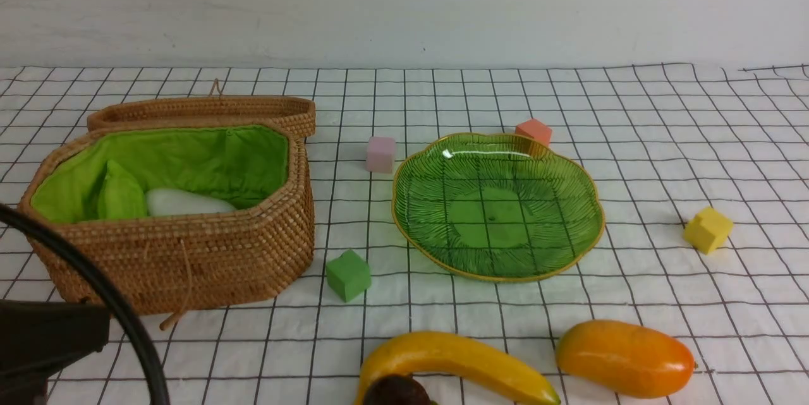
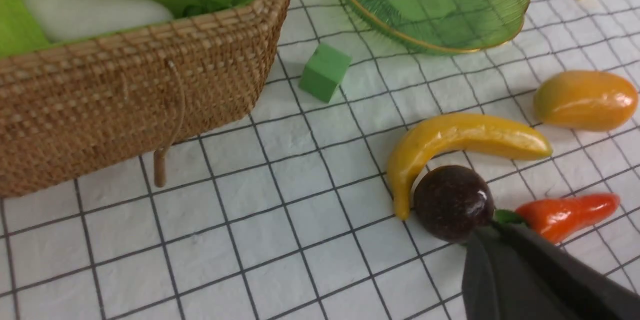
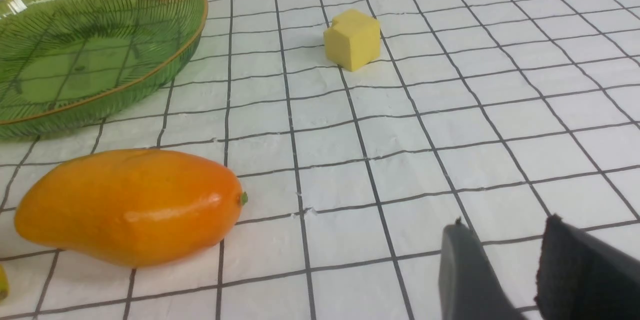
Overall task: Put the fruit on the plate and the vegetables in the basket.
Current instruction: Use the right arm to grab a carrot and put it into the left basket
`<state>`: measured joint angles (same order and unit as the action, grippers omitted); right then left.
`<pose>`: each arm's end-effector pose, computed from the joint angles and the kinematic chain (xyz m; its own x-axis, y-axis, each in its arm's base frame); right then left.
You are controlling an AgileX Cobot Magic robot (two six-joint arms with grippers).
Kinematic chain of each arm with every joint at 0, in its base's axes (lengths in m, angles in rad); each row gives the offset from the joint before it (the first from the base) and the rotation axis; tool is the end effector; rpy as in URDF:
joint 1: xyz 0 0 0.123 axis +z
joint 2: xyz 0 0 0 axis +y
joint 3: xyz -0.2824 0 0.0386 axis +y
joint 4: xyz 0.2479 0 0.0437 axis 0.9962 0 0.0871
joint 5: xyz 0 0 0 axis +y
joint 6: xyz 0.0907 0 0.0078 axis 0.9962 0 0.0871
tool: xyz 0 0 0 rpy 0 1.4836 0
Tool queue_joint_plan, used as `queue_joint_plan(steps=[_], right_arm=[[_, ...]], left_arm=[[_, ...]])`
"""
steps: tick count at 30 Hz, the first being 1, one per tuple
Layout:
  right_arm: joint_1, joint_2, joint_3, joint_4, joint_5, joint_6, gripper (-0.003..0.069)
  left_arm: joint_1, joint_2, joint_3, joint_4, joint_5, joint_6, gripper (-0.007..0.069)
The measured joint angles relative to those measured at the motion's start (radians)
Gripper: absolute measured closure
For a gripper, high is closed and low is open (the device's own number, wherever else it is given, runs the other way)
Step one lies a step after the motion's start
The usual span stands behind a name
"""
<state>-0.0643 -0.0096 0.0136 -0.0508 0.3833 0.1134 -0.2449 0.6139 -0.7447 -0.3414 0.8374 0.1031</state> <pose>0.0520 -0.0051 0.1746 -0.2885 0.0849 -0.9537 0.1017 0.9931 0.0577 0.0961 -0.0474 0.3438 -0.5916 0.0180 -0.8060 0.3615 0.8995 -0.2452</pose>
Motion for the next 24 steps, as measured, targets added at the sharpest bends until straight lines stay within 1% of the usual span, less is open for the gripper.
queue_joint_plan(steps=[9,12,14,17,18,20,21,22,24], right_arm=[[0.000,0.000,0.000,0.000,0.000,0.000,0.0417],[0.000,0.000,0.000,0.000,0.000,0.000,0.0417],[0.000,0.000,0.000,0.000,0.000,0.000,0.0417],[0.000,0.000,0.000,0.000,0.000,0.000,0.0417],[0.000,0.000,0.000,0.000,0.000,0.000,0.0417],[0.000,0.000,0.000,0.000,0.000,0.000,0.0417],[0.000,0.000,0.000,0.000,0.000,0.000,0.0417],[0.000,0.000,0.000,0.000,0.000,0.000,0.0417],[0.000,0.000,0.000,0.000,0.000,0.000,0.0417]], left_arm=[[0.000,0.005,0.005,-0.008,-0.006,-0.001,0.0638],[0.000,0.005,0.007,0.010,-0.021,-0.001,0.0638],[0.000,0.005,0.021,0.030,-0.064,-0.001,0.0638],[0.000,-0.041,0.081,0.048,-0.181,-0.001,0.0638],[0.000,-0.052,0.087,0.050,-0.189,-0.001,0.0638],[0.000,-0.143,0.181,0.094,-0.286,-0.003,0.0638],[0.000,-0.151,0.198,0.102,-0.293,-0.005,0.0638],[0.007,-0.213,0.253,0.125,-0.333,-0.015,0.0638],[0.031,-0.298,0.341,0.155,-0.365,-0.056,0.0638]])
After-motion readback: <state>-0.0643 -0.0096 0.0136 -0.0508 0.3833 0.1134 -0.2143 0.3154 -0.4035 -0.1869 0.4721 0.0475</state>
